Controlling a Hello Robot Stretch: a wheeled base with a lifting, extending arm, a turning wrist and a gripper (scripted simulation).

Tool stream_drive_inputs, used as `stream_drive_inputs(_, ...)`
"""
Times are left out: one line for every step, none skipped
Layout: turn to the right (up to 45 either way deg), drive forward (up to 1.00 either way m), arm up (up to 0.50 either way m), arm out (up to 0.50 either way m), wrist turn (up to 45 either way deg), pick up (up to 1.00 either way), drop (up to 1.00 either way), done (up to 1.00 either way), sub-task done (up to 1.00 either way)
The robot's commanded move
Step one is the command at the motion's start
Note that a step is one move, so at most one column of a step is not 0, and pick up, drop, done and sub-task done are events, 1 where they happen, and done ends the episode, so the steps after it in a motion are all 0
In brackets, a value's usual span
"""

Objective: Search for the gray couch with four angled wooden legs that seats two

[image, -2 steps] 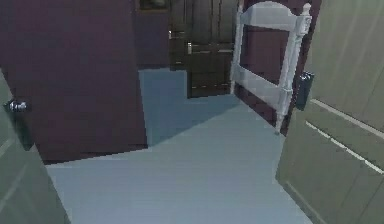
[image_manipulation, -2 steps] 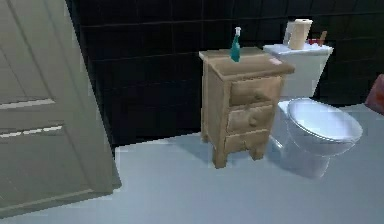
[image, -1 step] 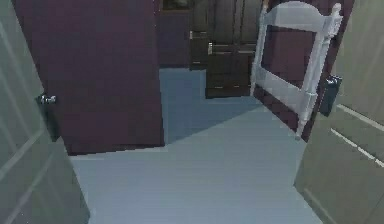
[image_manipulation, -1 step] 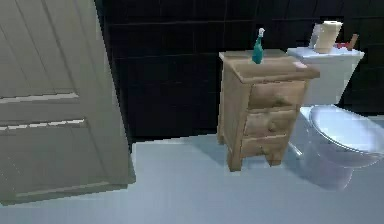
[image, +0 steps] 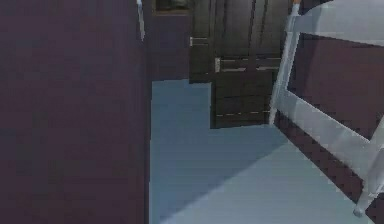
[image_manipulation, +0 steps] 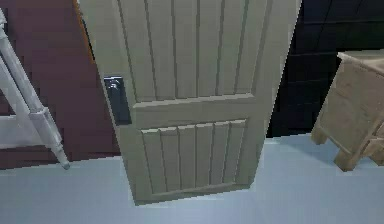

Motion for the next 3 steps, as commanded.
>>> stream_drive_inputs(0.0,0.35,0.00,0.00,0.0,0.00,0.00,0.00,0.00)
stream_drive_inputs(-45.0,0.00,0.00,0.00,0.0,0.00,0.00,0.00,0.00)
stream_drive_inputs(-36.0,0.00,0.00,0.00,0.0,0.00,0.00,0.00,0.00)
